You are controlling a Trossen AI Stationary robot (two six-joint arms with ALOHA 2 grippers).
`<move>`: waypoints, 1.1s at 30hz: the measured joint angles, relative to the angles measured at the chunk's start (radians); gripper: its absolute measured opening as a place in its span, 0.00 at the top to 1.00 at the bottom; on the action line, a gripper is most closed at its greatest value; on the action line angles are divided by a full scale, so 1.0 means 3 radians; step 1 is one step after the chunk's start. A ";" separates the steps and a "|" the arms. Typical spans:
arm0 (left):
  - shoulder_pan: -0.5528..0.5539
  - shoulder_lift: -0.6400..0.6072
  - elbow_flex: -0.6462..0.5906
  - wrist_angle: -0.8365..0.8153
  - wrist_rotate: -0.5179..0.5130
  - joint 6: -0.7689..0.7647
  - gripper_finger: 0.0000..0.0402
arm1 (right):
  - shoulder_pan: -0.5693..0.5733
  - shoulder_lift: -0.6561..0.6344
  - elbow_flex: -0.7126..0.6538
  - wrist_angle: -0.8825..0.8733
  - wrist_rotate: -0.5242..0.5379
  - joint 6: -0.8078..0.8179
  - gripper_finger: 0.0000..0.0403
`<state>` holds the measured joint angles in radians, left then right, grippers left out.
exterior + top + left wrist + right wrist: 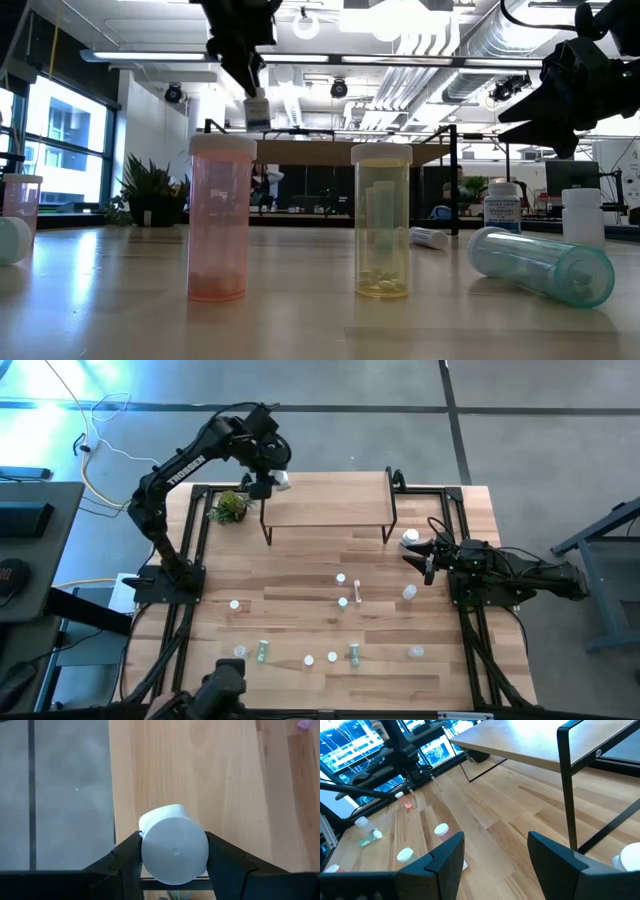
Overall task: Pick and place medicine bottles onto shelf by color
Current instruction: Put the left white blue pill bottle on the shelf
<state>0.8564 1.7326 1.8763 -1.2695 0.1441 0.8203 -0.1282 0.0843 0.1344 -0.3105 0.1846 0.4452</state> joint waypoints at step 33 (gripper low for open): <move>-0.0116 0.0205 -0.0001 -0.0241 0.0087 0.0093 0.58 | -0.0001 0.0000 0.0000 0.0000 0.0000 0.0001 0.48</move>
<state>0.8217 1.7943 1.8759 -1.3418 0.1703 0.8482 -0.1284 0.0843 0.1345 -0.3105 0.1846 0.4454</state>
